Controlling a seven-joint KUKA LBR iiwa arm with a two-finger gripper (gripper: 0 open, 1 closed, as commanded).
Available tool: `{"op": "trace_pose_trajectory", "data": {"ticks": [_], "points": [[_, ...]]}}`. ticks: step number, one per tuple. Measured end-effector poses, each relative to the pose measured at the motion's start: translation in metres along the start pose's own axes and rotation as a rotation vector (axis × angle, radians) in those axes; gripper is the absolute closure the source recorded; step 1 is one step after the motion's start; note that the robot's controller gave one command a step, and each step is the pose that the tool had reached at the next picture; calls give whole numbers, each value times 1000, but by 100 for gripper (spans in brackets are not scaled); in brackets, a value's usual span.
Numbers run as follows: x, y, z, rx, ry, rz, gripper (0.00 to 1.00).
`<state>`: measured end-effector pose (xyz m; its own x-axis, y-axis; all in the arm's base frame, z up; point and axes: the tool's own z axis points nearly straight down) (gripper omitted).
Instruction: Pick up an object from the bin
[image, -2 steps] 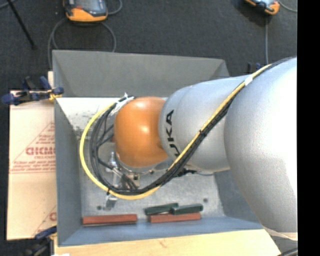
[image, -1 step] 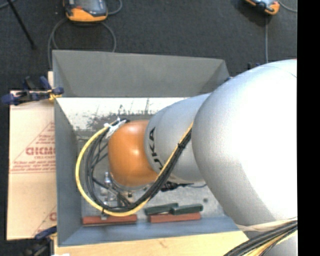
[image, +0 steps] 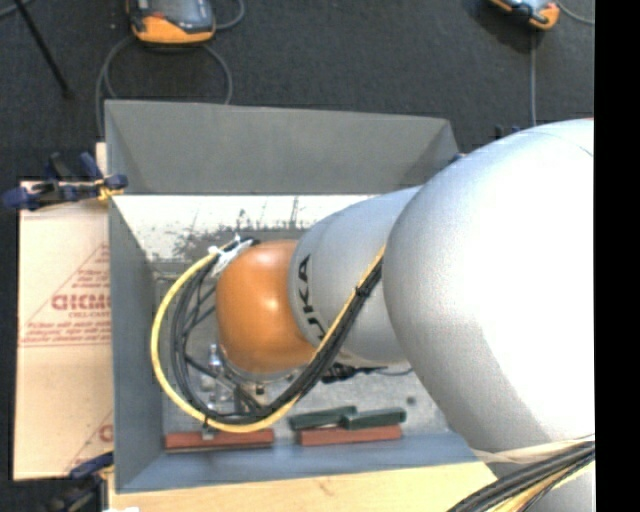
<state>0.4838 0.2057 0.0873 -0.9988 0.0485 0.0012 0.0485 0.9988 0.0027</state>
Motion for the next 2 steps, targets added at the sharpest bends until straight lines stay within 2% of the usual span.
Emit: {"op": "trace_pose_trajectory", "data": {"ticks": [1, 2], "points": [[-1, -20, -39, 2, 1, -5, 100], [0, -21, -104, 1, -3, 19, 0]]}}
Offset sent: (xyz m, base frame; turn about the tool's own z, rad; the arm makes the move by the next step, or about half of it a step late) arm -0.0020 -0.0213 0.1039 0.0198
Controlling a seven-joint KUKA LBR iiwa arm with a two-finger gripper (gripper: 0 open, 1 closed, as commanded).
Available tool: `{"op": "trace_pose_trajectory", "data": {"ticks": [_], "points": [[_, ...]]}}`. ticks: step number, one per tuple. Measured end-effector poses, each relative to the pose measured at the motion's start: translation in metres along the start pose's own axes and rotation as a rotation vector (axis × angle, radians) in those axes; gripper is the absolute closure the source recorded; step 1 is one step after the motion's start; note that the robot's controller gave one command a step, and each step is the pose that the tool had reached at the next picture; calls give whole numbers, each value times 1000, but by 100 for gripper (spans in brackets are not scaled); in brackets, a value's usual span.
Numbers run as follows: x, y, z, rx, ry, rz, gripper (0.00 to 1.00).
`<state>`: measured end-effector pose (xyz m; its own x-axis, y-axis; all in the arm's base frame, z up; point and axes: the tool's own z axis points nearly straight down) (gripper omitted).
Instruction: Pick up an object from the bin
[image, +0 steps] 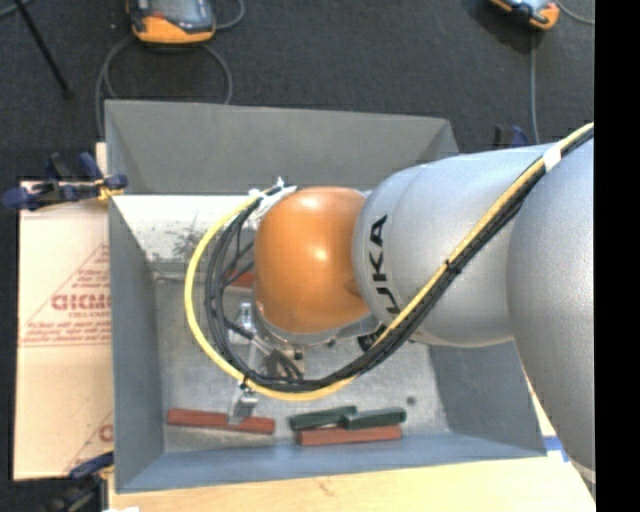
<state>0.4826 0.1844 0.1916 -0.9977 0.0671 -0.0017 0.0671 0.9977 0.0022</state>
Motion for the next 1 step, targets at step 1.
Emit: {"op": "trace_pose_trajectory", "data": {"ticks": [1], "points": [[0, 0, 0, 0, 0, 1, 0]]}}
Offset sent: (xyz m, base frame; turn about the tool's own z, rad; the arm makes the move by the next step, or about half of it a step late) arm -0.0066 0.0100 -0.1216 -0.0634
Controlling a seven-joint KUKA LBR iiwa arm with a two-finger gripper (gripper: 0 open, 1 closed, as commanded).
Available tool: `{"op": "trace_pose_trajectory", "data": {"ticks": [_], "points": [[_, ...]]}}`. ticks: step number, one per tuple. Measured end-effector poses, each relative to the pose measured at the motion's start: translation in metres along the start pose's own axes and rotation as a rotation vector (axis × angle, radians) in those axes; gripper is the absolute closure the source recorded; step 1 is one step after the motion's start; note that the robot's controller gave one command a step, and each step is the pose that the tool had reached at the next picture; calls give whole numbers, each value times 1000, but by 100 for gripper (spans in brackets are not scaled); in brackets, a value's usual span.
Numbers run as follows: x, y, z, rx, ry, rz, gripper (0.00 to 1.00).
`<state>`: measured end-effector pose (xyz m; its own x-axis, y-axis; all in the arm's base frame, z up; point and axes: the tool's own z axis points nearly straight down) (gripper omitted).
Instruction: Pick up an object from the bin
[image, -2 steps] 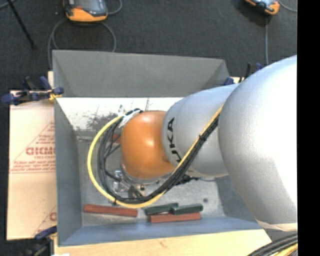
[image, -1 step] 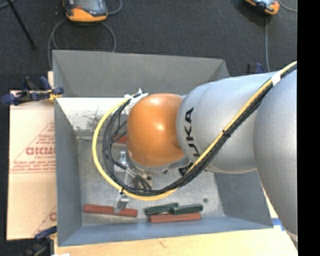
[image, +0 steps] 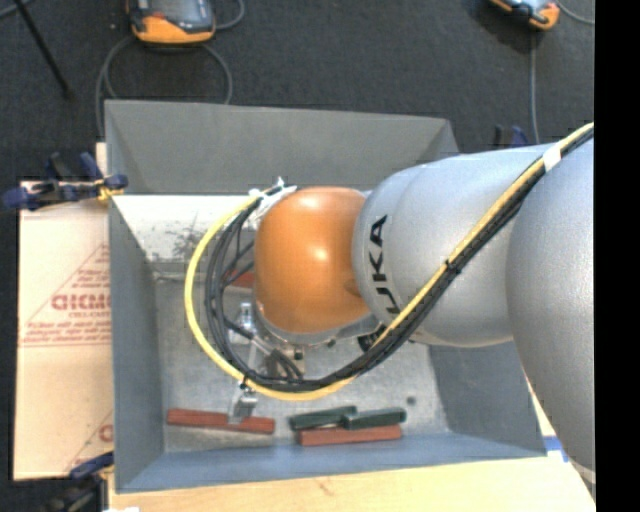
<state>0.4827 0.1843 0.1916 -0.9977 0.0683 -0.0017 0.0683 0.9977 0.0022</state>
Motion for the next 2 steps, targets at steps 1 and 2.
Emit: {"op": "trace_pose_trajectory", "data": {"ticks": [1, 2], "points": [[3, 13, 112, -5, -4, -62, 100], [3, 13, 112, -6, -4, -62, 100]]}}
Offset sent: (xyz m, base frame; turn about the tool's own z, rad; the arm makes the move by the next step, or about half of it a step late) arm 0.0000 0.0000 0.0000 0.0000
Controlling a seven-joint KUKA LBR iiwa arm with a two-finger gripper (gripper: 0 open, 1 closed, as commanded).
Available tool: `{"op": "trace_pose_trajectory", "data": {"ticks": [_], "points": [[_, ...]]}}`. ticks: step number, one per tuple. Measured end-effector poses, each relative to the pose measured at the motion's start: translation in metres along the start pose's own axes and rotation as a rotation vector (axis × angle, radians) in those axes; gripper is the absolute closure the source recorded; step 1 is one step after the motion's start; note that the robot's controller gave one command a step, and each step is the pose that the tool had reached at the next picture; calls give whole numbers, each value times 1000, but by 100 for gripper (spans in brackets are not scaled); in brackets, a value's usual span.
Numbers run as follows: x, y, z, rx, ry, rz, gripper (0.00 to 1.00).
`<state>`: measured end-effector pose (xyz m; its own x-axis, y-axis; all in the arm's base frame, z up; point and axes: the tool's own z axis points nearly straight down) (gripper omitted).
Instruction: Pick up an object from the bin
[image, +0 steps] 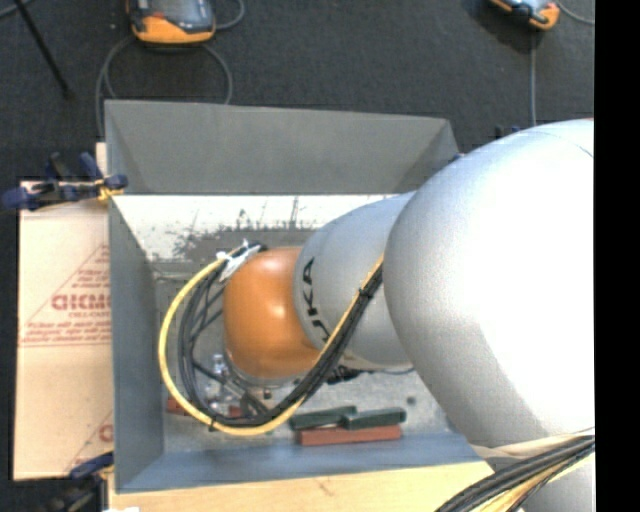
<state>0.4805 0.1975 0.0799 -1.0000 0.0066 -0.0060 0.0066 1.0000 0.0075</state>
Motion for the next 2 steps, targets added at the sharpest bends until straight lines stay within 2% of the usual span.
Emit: {"op": "trace_pose_trajectory", "data": {"ticks": [1, 2], "points": [[-2, -1, -39, 8, 11, 0, 100], [-12, 2, -101, 3, -2, -11, 100]]}}
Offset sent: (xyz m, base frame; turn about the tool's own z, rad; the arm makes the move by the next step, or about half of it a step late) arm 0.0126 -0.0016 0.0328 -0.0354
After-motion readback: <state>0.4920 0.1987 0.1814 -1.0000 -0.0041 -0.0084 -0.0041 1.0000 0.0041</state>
